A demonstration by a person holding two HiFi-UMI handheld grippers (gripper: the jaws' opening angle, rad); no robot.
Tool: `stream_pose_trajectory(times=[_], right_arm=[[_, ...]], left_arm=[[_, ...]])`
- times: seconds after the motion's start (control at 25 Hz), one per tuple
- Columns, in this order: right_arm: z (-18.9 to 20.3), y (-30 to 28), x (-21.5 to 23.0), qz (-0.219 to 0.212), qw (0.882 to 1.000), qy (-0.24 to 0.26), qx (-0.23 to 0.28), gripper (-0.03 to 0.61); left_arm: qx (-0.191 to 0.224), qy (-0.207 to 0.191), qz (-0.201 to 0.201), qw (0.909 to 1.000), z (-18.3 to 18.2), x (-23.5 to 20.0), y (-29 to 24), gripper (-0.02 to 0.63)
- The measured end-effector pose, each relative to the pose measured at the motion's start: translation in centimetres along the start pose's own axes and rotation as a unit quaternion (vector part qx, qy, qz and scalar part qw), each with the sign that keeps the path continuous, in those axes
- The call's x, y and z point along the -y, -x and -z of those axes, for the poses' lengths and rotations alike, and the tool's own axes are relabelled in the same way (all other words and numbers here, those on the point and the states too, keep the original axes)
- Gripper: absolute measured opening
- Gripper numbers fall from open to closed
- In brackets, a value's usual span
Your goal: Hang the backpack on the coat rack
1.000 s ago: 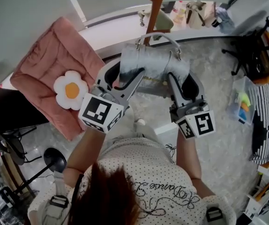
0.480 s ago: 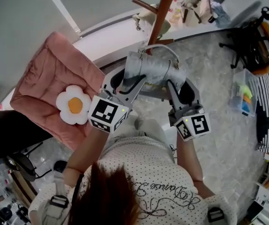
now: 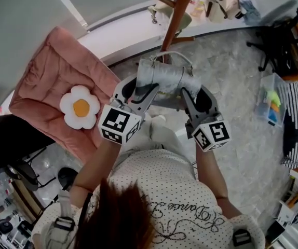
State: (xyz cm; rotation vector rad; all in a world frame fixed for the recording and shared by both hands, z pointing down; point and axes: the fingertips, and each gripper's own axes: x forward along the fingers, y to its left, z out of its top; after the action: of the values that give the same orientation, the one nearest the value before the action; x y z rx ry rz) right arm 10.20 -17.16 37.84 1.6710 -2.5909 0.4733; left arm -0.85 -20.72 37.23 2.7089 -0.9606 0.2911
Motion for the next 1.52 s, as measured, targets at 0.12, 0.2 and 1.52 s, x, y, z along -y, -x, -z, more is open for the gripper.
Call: stream_pose_trajectory(times=[0.12,0.2,1.52], right_arm=[[1.2,-0.3,0.8,-0.005,1.0,-0.009,-0.019,0.184],[2.2,-0.6,1.2,-0.01,0.999,-0.015,-0.03,0.184],[14.8,-5.6,7.2,-0.002,0.986,-0.088,-0.142,0.193]], left_arm=[[-0.013,0.011,-0.006,0.9998,1.2,-0.1,-0.7,0.216],[-0.023,0.016,-0.011,0.9995,2.2,-0.3,-1.1,0.216],[-0.151,0.077,-0.023,0.9853,14.5,-4.2,-7.6,0.209]])
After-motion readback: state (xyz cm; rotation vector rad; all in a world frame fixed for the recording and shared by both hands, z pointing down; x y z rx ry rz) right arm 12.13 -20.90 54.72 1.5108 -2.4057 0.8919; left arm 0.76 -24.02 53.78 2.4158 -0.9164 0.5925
